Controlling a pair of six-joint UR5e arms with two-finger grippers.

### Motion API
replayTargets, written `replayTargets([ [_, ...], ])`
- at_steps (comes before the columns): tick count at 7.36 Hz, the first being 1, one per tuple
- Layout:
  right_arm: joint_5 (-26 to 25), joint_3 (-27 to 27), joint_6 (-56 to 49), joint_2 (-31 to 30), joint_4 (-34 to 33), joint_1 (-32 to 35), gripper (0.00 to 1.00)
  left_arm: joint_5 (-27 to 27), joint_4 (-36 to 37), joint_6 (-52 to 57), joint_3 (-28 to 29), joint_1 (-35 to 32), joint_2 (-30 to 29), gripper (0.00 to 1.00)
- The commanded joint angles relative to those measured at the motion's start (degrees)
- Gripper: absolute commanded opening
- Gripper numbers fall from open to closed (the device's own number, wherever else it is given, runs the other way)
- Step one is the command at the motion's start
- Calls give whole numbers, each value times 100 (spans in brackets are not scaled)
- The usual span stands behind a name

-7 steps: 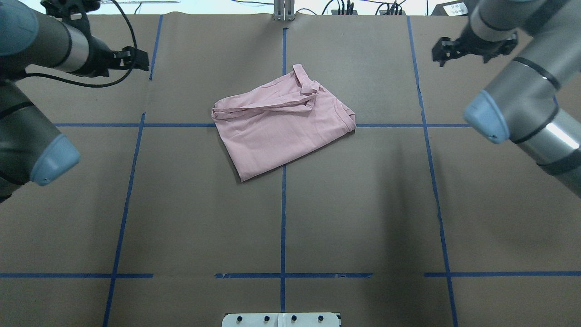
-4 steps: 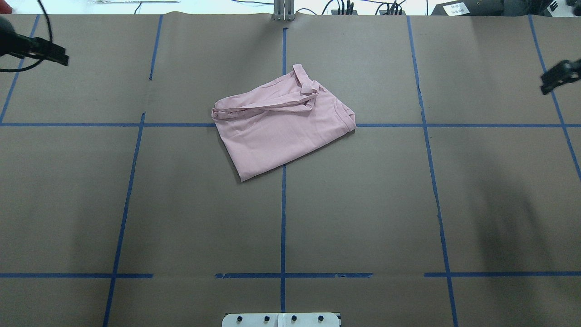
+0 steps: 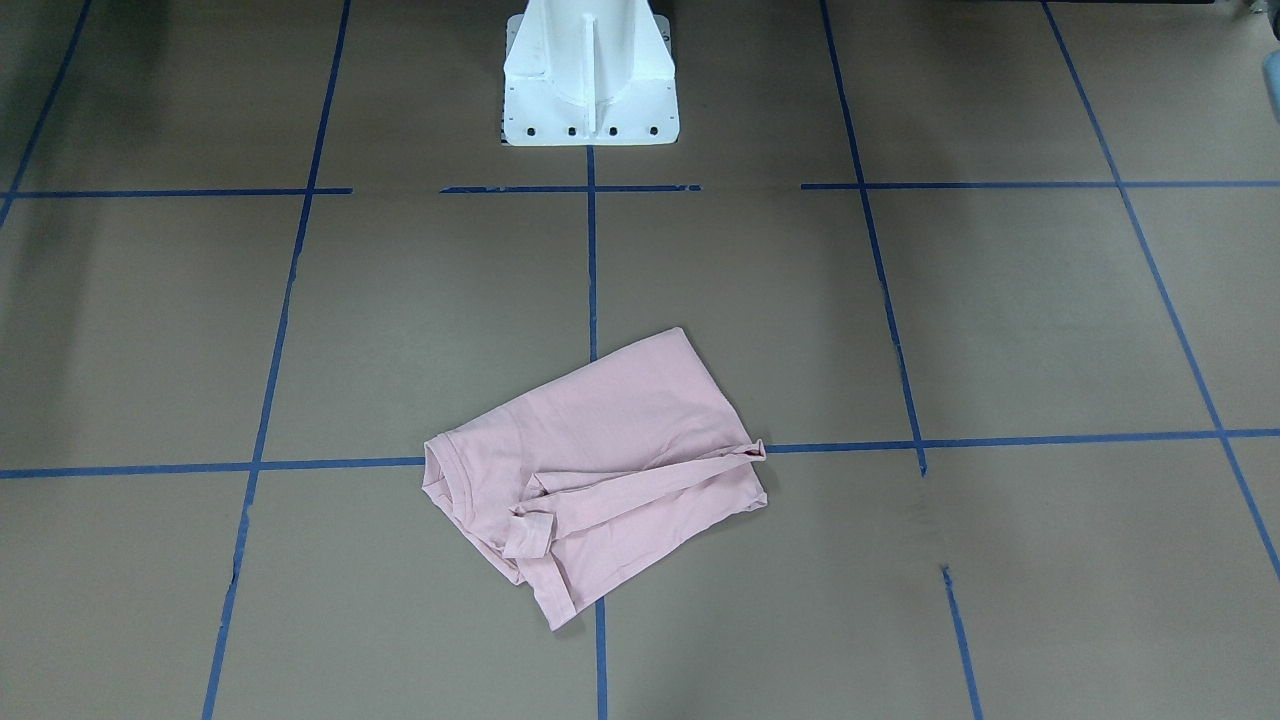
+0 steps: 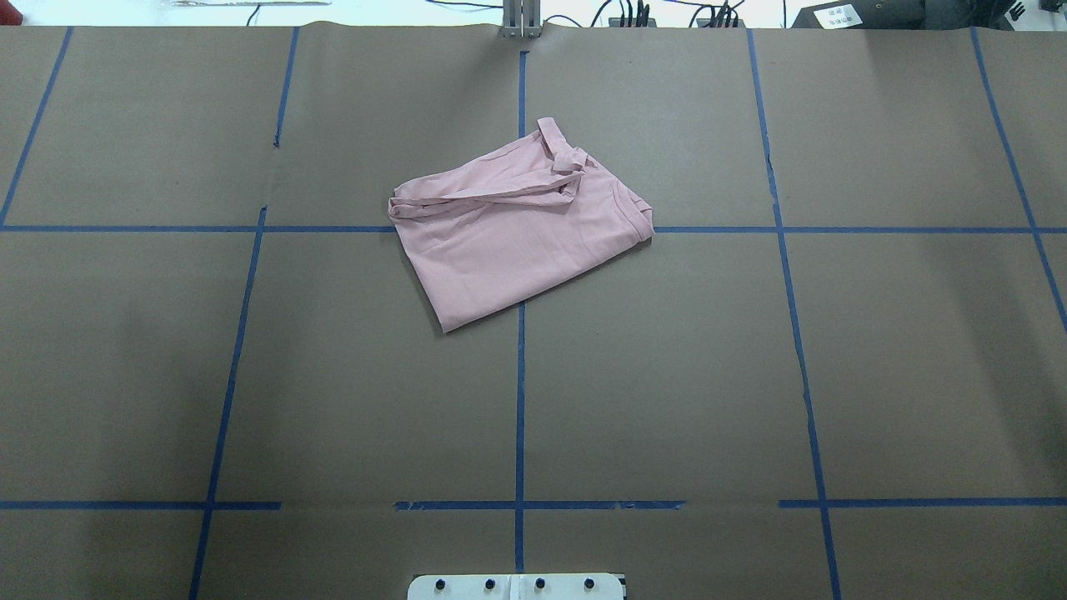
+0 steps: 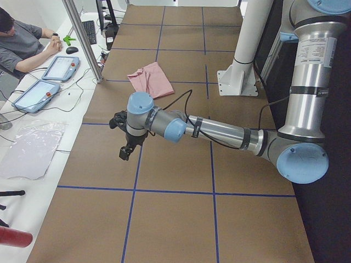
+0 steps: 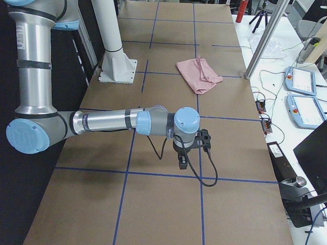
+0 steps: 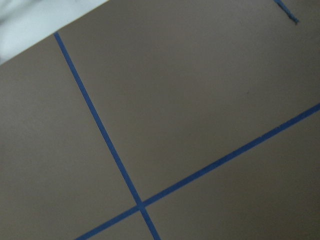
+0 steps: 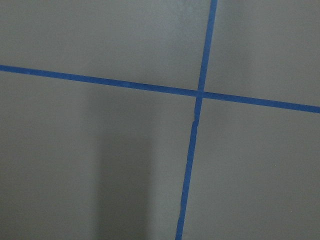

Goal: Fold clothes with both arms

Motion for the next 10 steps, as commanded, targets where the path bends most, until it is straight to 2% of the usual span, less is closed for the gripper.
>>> replayTargets([
  [1,-48,-30,13,-37,-15,18,100,-5,-22,4,388,-22,100,100],
  [2,-49,-117,4,-98,-7,18,100,-14,57,4,380,-48,135,100],
  [3,-31,-379,-4,-99,2,18,100,-14,571,30,319,-83,83,100],
  [5,-31,-478,-13,-99,2,18,100,-58,1119,74,64,-424,65,100],
  [10,-40,-426,4,-90,11,18,100,-76,1253,74,28,-497,127,100],
])
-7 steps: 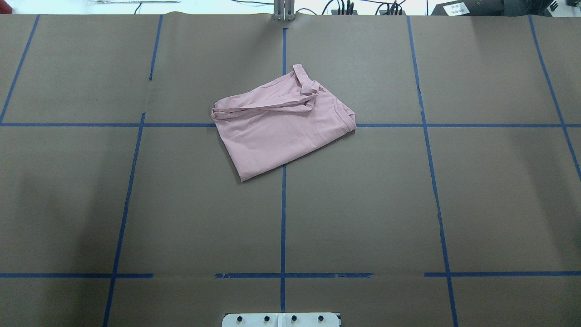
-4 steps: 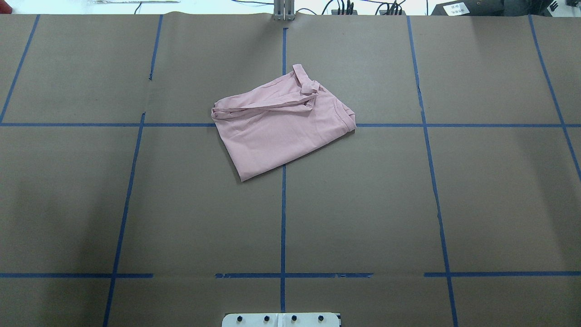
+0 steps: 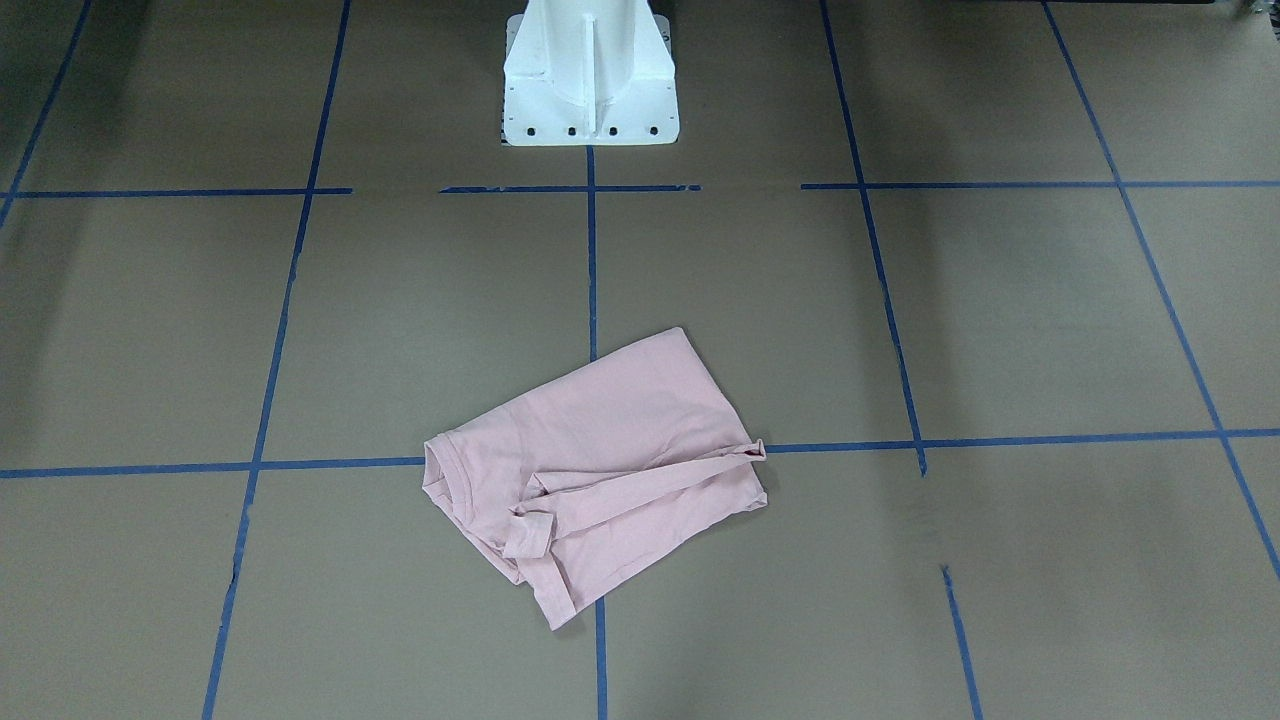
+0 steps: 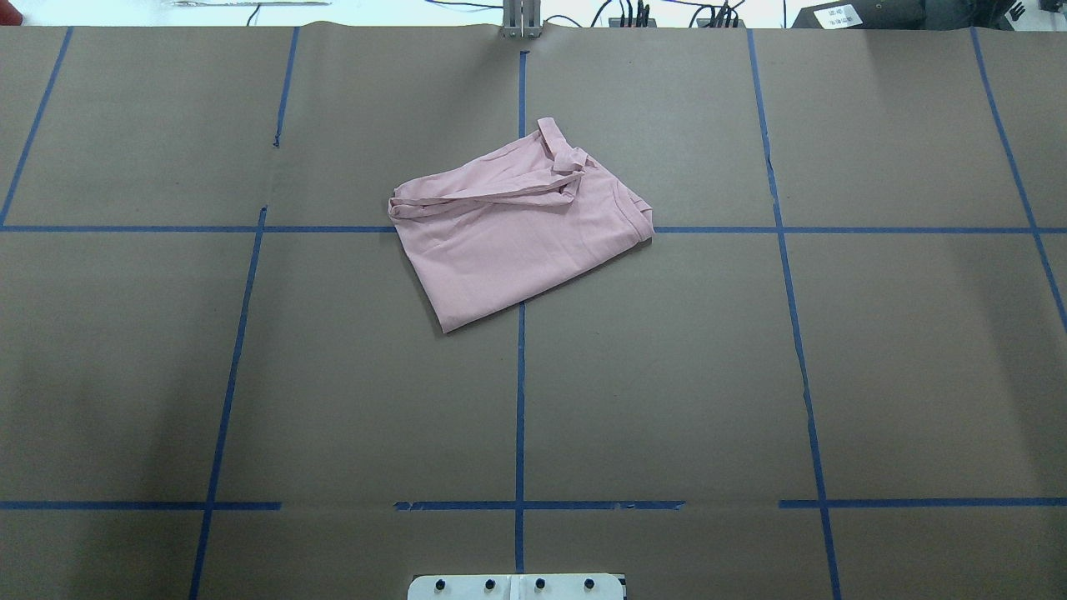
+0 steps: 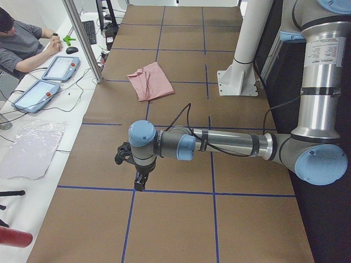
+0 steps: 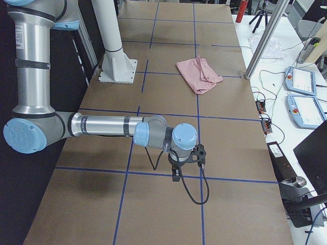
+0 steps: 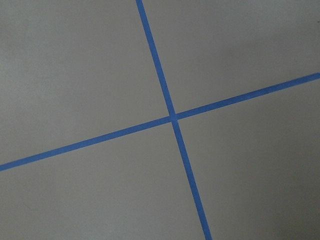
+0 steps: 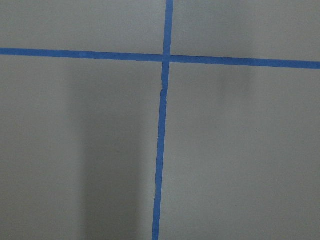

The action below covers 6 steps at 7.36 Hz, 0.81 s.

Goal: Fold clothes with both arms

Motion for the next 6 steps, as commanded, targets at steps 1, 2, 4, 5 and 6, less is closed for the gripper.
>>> replayTargets([
  [1,3,39,27,5,3,0,100,6,-4,-1,9,-4,-14,100],
  [2,3,39,19,5,3,0,100,6,-12,-36,27,-4,-14,100],
  [4,3,30,19,5,3,0,100,6,-4,-646,62,4,-32,100],
  [5,3,30,10,13,3,9,100,6,-56,-1460,19,13,-75,100],
  [6,-5,21,10,13,3,35,100,6,-65,-1495,18,13,-76,100],
])
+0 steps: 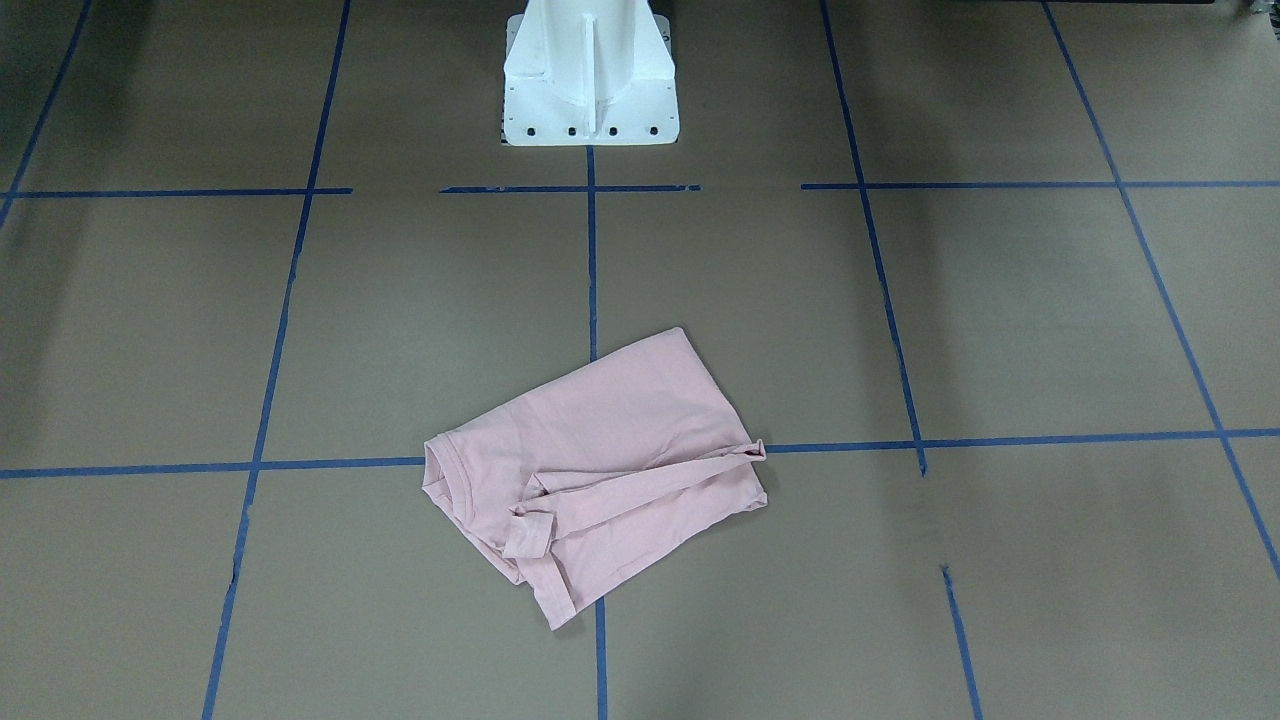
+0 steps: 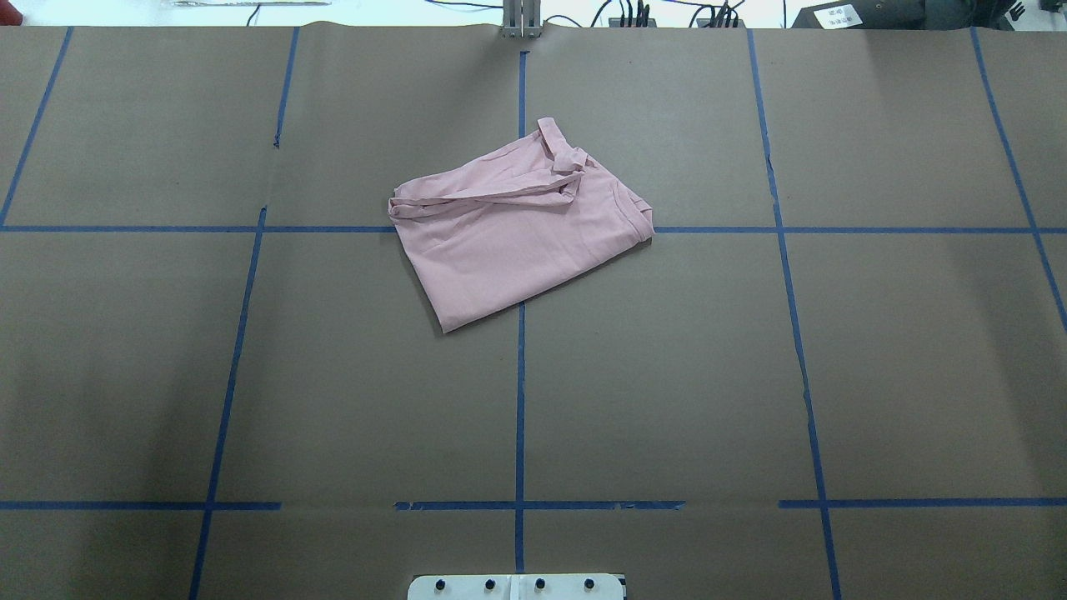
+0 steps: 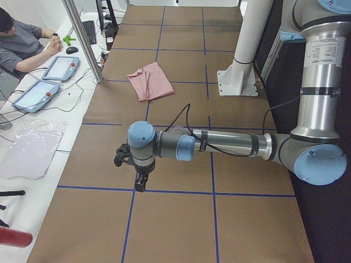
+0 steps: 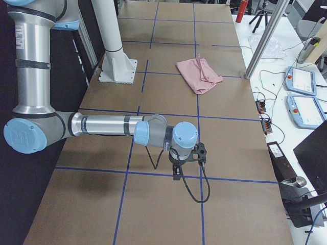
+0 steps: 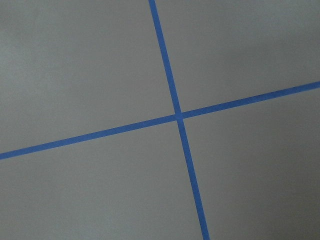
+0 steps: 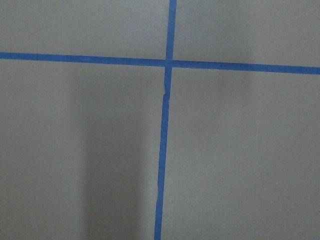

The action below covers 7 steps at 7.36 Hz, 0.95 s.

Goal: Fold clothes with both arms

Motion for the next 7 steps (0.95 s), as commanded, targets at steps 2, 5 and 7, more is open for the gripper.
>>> replayTargets([
  [2,-138,-15,336,20,0,30,100,-9,-25,-348,-22,4,-25,100],
  [5,-200,-16,524,38,-9,30,100,-9,-25,-357,-22,4,-25,100],
  [7,-200,-260,524,256,0,4,100,-9,-77,-357,-30,12,-34,100],
])
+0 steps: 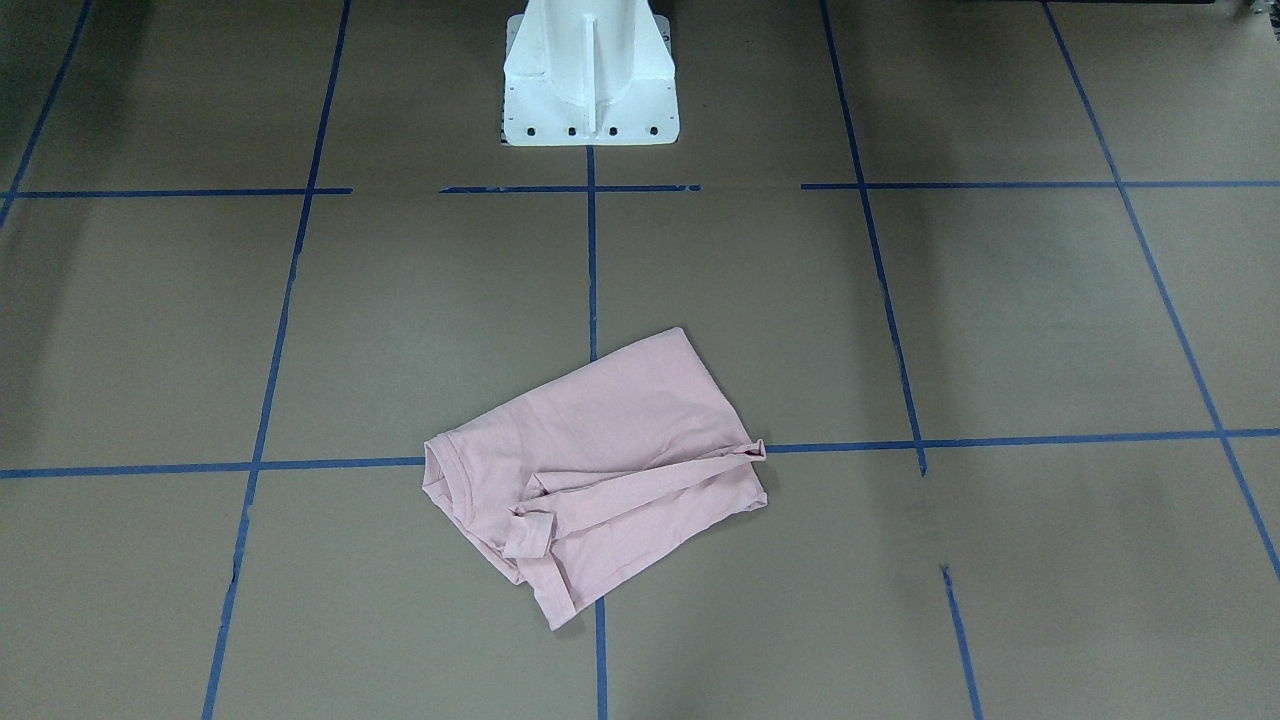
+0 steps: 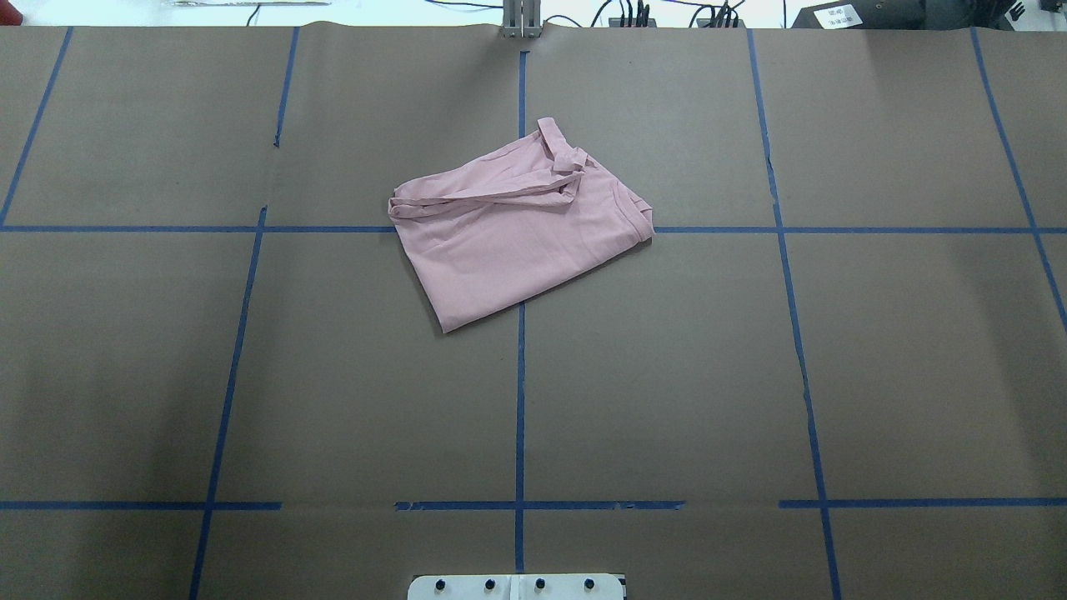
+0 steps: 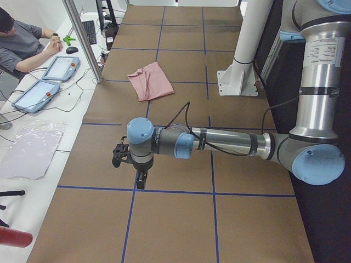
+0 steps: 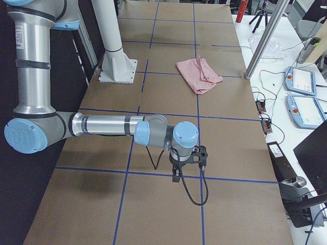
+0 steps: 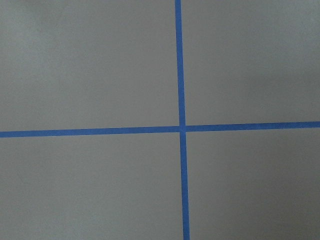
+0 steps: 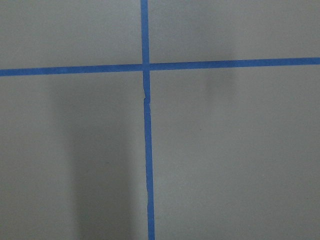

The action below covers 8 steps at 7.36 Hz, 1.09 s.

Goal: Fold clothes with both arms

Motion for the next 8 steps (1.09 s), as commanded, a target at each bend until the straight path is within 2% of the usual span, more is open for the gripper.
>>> replayTargets([
  [1,-2,-435,4,389,81,-25,100,0,-36,0,-12,6,-6,100],
  [3,-2,-1076,21,436,1341,-51,100,0,-36,0,-12,6,-6,100],
  [8,86,-991,101,401,1392,-33,100,0,-36,-9,-12,6,-6,100],
])
